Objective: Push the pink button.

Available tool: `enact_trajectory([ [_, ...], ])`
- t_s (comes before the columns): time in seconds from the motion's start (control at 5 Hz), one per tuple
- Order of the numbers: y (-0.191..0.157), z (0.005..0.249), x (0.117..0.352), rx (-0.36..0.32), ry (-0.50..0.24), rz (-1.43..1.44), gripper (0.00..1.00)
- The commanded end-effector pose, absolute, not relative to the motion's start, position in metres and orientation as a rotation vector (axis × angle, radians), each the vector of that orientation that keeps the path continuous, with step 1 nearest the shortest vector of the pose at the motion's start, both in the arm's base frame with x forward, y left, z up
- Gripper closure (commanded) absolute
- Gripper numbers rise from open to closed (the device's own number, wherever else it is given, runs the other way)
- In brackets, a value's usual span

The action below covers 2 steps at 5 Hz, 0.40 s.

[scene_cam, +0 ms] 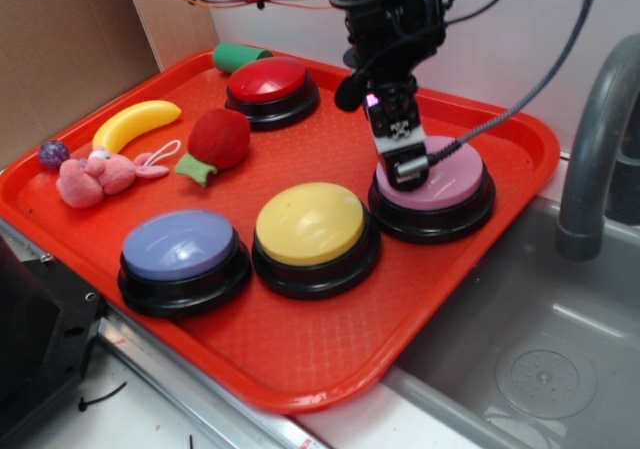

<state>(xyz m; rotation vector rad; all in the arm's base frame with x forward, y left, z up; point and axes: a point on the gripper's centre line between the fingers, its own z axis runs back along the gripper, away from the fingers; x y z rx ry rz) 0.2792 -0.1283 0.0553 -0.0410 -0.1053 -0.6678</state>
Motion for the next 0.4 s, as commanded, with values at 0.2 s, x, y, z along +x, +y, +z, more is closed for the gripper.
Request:
enact_trajectory([
  [0.2, -0.144, 0.076, 0.271, -0.01, -0.135, -0.706, 0.0],
])
